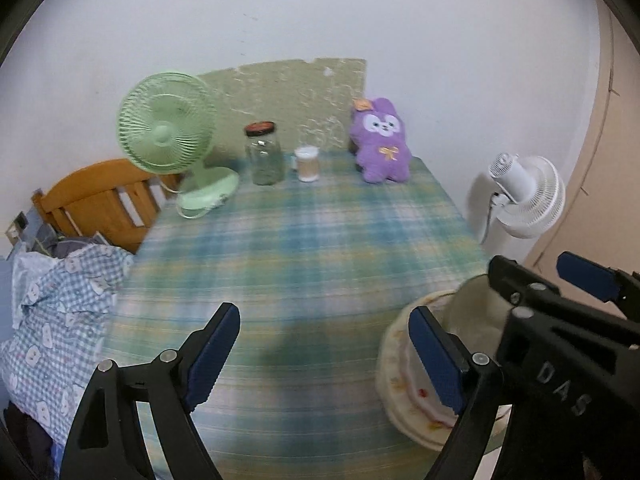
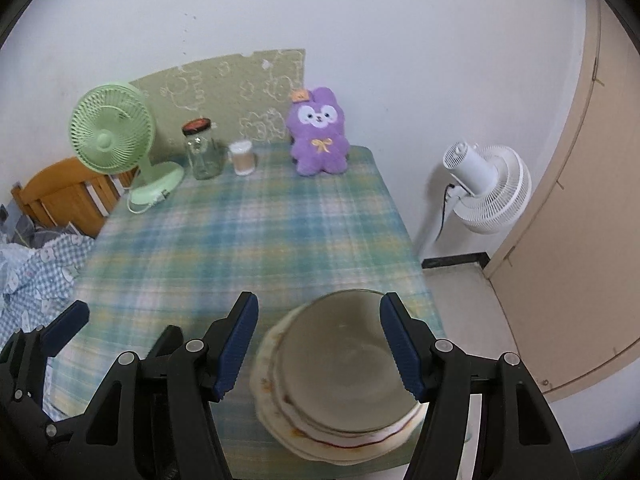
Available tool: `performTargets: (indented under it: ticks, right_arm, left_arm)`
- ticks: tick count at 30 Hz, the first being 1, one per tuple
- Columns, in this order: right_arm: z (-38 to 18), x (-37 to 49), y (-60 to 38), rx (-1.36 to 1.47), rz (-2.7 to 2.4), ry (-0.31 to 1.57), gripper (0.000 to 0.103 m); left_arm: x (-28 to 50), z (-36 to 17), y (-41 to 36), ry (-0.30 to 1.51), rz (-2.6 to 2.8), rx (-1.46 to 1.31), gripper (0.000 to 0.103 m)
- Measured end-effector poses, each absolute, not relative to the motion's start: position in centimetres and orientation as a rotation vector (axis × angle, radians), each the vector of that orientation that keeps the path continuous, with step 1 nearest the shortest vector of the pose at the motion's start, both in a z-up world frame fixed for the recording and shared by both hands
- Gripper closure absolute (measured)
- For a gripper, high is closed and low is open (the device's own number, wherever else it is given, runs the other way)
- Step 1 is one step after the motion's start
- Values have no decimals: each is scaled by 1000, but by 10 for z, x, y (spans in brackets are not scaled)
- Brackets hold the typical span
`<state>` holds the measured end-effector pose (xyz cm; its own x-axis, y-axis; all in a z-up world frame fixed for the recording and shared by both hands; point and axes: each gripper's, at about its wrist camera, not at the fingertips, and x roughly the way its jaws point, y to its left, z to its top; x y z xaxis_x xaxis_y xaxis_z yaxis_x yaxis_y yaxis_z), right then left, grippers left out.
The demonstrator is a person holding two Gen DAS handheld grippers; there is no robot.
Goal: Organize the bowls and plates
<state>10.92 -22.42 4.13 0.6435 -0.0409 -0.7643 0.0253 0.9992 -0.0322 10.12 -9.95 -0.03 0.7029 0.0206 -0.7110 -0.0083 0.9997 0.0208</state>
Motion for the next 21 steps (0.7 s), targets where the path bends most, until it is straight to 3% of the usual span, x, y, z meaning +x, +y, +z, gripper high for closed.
performTargets:
  ticks: [21]
  right_arm:
    - [69, 56, -129, 19, -75, 719, 36]
  left_arm:
    - [51, 35, 37, 640, 103, 22, 10]
